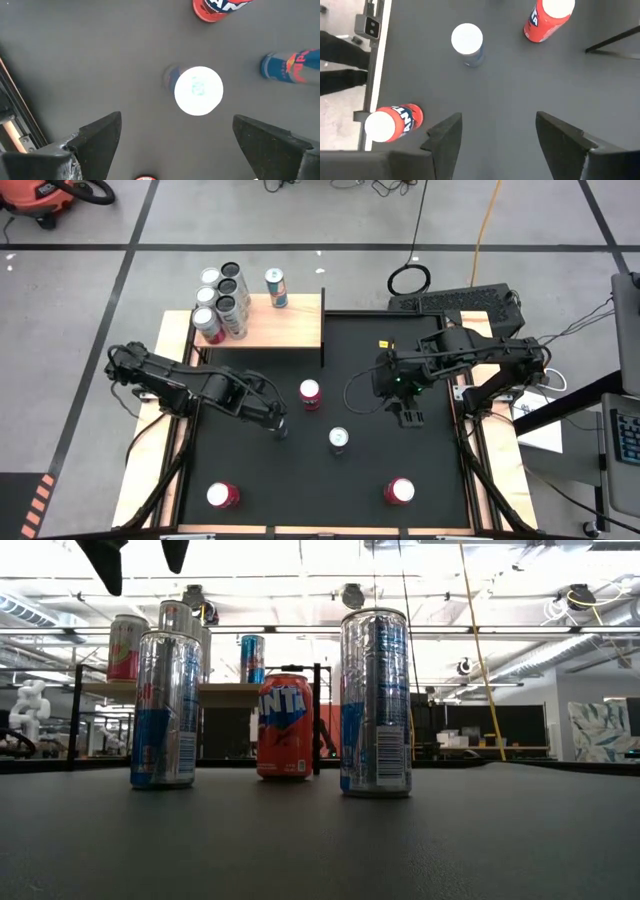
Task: Place canned beverage on shelf
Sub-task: Put the top blue soda can on the shelf aligned with the other blue soda can
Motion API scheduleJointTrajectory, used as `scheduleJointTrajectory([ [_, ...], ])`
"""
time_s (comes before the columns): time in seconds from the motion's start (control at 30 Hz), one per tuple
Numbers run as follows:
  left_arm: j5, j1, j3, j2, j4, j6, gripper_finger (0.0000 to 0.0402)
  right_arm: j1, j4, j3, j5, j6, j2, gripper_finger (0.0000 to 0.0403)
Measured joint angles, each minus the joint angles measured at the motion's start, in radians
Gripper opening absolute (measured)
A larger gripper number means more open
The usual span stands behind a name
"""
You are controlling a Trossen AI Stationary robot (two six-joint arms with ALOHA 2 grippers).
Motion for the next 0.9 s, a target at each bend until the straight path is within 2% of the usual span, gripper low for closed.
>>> scheduleJointTrajectory([
  [0.27,-0.001,0.012,0.0,0.004,0.018,-0.022,0.0384,-0.016,0.0,0.0,-0.001,-0.02,0.0,0.0231],
  [0.57,0.045,0.008,0.0,0.09,0.087,0.035,0.0384,-0.02,0.0,0.0,-0.005,-0.057,0.0,0.0231],
  [0.9,0.007,0.029,0.001,0.13,0.115,0.107,0.0384,-0.031,0.031,0.0,-0.003,-0.048,0.0,0.0231],
])
